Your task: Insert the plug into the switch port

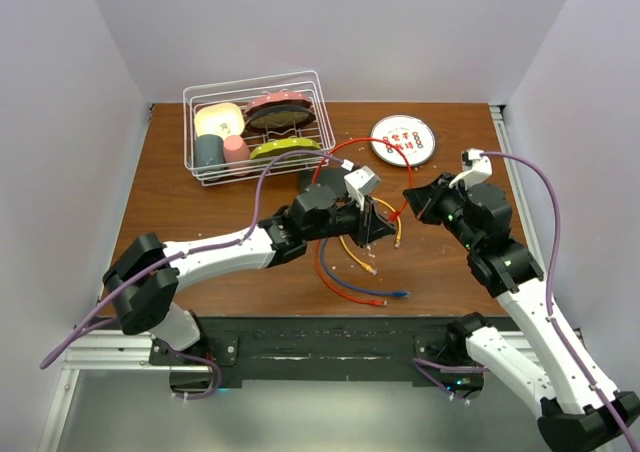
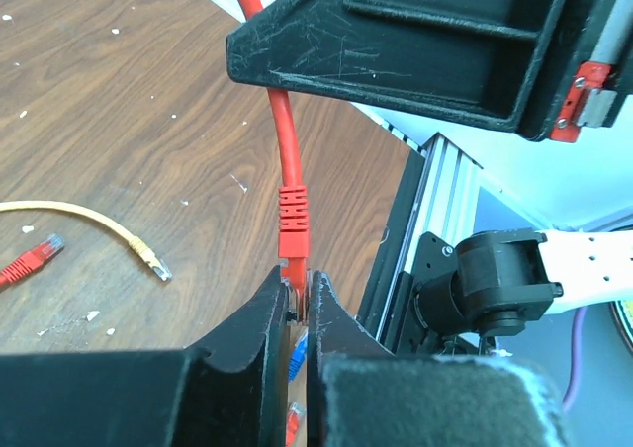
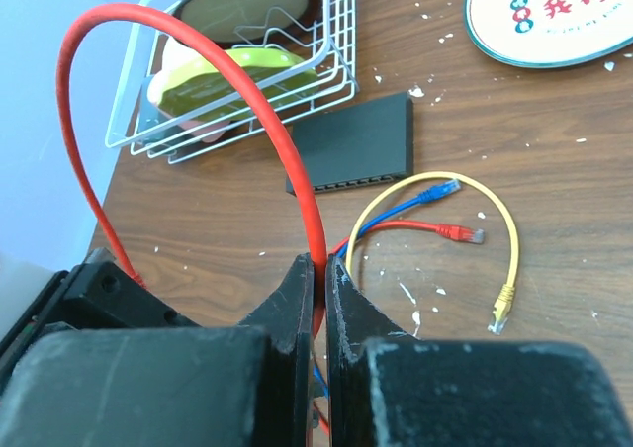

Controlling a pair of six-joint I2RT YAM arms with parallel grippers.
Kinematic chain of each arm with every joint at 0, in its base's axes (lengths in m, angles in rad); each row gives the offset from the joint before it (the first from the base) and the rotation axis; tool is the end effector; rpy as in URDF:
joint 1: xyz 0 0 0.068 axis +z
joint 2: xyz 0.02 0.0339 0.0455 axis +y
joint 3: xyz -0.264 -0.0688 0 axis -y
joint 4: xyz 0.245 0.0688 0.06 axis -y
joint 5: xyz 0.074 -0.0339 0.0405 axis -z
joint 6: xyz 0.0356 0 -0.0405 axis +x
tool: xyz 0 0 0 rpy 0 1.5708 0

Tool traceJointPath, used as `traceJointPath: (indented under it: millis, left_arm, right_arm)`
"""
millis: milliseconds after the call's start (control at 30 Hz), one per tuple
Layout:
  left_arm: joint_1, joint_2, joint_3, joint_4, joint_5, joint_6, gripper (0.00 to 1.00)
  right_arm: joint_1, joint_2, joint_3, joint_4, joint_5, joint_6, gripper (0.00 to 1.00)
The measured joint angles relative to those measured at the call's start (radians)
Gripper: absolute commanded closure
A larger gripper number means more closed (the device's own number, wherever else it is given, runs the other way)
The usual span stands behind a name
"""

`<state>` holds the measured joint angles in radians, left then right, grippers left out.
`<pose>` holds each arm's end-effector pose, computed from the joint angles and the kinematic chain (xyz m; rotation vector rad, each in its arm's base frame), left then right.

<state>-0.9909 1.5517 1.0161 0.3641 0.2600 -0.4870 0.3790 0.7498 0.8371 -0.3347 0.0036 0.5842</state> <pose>0.1913 -0.3087 0.2855 0.6813 1.8015 -1.2703 0.1597 0.0635 0.3477 0.1943 1.8611 0.6721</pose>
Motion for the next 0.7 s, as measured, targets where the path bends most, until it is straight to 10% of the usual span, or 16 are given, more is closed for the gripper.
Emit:
traceJointPath:
  millis: [267,700]
  left_arm:
    - [0.106,-0.084,-0.026,-0.073,0.137,0.005,1.0]
    - [0.189,0.058,0.178,-0.677,0.394,0.142,1.0]
  right_arm:
    - [0.0,0.019,0.03,-0.011,-0.046,-0.061,0.02]
    - [0.003,0.143,0.113,0.023,-0.533,-0.336,0.05]
